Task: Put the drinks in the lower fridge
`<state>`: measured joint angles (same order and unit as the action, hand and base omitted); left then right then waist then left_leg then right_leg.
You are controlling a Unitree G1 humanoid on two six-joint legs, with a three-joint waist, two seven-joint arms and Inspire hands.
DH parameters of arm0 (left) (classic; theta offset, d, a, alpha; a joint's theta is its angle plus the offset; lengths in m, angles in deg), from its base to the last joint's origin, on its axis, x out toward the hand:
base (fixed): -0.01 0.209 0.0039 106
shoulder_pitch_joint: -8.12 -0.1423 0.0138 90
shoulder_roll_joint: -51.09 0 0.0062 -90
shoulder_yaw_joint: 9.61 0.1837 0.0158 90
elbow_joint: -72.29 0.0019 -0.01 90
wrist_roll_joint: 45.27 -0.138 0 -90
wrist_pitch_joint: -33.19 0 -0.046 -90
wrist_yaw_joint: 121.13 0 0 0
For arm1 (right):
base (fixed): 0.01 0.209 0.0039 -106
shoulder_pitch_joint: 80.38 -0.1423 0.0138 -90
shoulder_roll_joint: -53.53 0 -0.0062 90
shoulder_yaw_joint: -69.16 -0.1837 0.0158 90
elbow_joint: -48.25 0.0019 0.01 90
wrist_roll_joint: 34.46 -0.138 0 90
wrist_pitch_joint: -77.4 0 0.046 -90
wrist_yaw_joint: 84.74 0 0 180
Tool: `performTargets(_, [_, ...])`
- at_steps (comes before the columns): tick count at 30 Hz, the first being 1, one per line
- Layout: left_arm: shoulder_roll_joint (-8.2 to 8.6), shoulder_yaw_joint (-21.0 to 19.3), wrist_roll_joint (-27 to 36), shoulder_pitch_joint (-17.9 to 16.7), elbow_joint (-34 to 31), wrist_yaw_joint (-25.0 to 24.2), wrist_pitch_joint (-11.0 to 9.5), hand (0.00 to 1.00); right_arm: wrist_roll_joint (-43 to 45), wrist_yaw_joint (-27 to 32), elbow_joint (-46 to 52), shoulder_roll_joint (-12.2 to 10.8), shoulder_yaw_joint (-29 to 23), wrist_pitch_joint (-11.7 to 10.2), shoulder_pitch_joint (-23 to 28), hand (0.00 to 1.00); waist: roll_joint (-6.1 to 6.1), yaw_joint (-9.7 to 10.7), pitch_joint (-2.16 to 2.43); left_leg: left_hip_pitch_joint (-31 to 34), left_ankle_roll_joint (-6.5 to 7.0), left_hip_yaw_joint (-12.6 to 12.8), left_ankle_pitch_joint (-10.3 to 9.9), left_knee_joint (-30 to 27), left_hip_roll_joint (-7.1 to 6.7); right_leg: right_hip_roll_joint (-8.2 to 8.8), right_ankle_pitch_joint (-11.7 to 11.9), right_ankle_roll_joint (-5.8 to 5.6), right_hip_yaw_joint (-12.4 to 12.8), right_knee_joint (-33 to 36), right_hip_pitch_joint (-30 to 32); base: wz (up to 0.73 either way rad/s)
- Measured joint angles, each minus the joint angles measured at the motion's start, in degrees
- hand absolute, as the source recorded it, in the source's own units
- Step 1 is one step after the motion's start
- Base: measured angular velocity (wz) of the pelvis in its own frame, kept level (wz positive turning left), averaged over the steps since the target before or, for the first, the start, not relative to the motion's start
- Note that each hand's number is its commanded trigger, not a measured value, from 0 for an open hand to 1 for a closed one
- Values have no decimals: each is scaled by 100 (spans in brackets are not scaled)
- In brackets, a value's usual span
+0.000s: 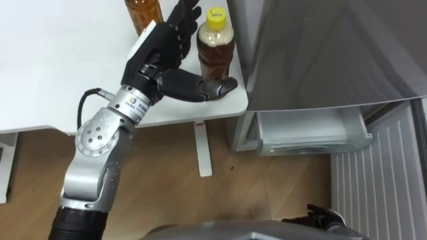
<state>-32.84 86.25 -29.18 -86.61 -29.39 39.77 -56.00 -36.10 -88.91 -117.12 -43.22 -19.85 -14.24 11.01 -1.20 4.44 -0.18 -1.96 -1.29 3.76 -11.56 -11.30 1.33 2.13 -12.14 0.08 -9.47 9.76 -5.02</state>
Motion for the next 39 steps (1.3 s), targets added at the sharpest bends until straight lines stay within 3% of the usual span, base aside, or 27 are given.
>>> performTargets(12, [9,-25,19,0,287,132,-8,0,-14,39,1,-14,1,-17,13,0,-43,-17,-45,21,0,8,0,0,0,-1,0,0,7,-1,4,0])
performTargets(21, [39,-23,688,1,358,262,-59,0,6,52,13,-35,3,-23,9,0,-42,-5,-45,13,0,9,0,-2,2,-2,0,0,5,-4,4,0])
performTargets(39, [182,10,689,35,440,267,-60,0,100,219,370,-63,227,-18,108,0,-48,72,-48,24,0,35,0,-6,4,-14,3,3,126,5,8,-1])
